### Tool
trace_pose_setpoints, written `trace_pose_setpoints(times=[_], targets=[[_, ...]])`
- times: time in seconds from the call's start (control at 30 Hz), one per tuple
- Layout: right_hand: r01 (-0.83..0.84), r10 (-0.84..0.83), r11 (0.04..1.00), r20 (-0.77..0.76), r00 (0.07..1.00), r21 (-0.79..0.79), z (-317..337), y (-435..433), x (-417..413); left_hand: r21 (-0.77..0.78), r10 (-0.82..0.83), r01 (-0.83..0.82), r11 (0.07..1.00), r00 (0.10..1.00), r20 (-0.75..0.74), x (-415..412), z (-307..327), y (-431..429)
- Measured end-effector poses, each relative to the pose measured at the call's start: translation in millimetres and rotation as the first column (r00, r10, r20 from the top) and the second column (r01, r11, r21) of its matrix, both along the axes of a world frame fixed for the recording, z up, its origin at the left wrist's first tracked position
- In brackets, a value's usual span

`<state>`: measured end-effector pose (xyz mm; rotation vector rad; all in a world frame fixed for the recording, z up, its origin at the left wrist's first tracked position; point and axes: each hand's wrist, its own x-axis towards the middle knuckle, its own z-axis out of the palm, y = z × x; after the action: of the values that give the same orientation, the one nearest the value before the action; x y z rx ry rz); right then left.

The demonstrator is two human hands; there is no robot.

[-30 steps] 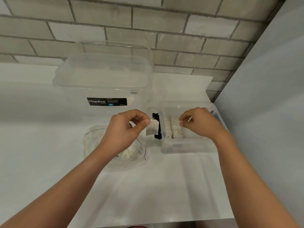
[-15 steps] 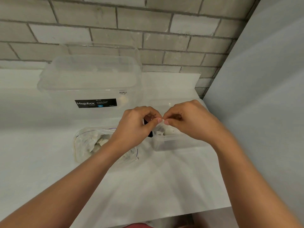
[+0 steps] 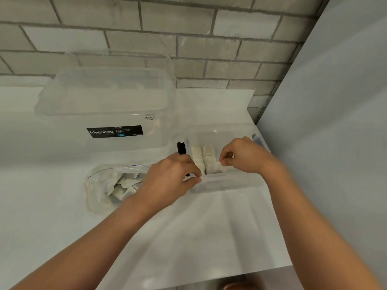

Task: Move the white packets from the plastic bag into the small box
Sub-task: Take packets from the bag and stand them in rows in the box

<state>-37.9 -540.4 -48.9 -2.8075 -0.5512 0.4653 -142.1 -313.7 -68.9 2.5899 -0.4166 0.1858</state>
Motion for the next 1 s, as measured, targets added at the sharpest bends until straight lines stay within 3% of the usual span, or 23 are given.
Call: trace_pose_setpoints(times=[0.13, 0.6, 0.73, 0.83, 1.0], targets=[[-0.044, 0.044, 0.999, -0.124, 0.991, 0.008, -14.6, 10.4, 13.1, -0.007, 0.003, -0.003, 1.000, 1.000, 0.028, 1.7, -2.6, -1.0], [0.015, -0.021, 0.999, -0.146, 0.989, -0.045, -38.3, 16.8, 21.6, -0.005, -0.012, 0.013, 1.000, 0.998, 0.063, -0.5, -5.6, 1.0], [0.070, -0.071, 0.997, -0.083, 0.994, -0.016, -24.1, 13.8, 14.8, -0.008, -0.059, 0.059, 0.998, 0.997, 0.039, -5.7, -0.8, 10.2], [0.162, -0.164, 0.982, 0.011, 0.986, 0.097, -1.5, 9.4, -8.1, -0.098, -0.019, 0.028, 0.995, 0.995, 0.098, -13.8, -0.6, 34.4], [0.241, -0.327, 0.834, 0.094, 0.940, 0.496, 25.4, 40.0, -79.8, -0.174, 0.297, -0.268, 0.947, 0.940, 0.169, -33.5, -14.4, 104.8]])
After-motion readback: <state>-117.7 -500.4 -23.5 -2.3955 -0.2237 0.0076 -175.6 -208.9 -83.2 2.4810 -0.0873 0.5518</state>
